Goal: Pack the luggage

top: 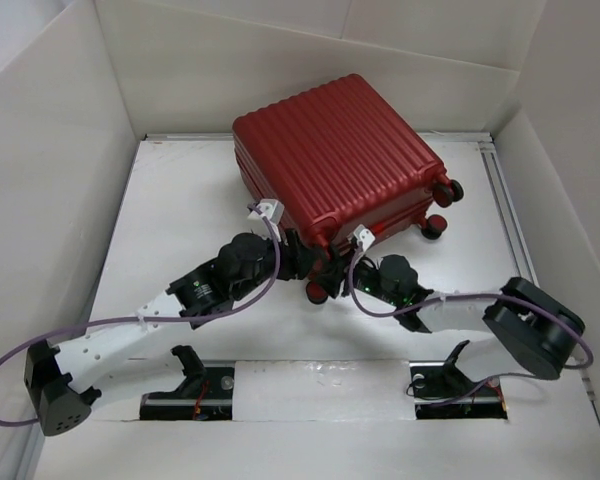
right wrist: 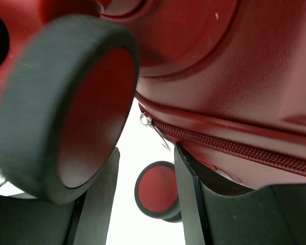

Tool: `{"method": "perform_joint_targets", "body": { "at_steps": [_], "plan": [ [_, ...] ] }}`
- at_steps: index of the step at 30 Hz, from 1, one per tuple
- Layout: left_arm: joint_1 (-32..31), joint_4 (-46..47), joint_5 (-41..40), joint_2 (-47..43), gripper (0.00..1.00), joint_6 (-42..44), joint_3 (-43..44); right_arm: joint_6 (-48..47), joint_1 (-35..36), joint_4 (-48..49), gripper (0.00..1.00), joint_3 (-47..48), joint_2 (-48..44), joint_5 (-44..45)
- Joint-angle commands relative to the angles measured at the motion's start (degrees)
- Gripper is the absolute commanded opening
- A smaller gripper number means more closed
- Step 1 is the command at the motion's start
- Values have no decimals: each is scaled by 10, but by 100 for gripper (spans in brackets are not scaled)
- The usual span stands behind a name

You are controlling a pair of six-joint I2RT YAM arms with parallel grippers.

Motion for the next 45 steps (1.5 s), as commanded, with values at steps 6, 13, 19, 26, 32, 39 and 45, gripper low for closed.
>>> {"method": "perform_joint_targets", "body": {
  "at_steps": [6, 13, 19, 26, 32, 39, 45],
  "plan": [
    [1, 42, 22, 17, 45, 28, 28, 41, 33, 315, 54, 10, 142, 78],
    [1, 67, 33, 45, 33, 33, 38, 66, 75, 424, 54, 10, 209, 233],
    [1, 52, -12, 41, 31, 25, 28, 71, 125, 519, 53, -12, 247, 360],
    [1, 66, -118, -85, 25, -32, -105, 71, 130, 493, 60, -57, 141, 340],
    [-24, 93, -117, -95, 20, -39, -192, 93, 130, 86, 66, -51, -99, 360],
    [-87, 221, -212, 60, 39, -31, -187, 88, 135, -172, 66, -21, -307, 384],
    [-87, 331, -270, 127, 42, -30, -187, 83, 135, -251, 66, -21, -401, 389]
  ]
}}
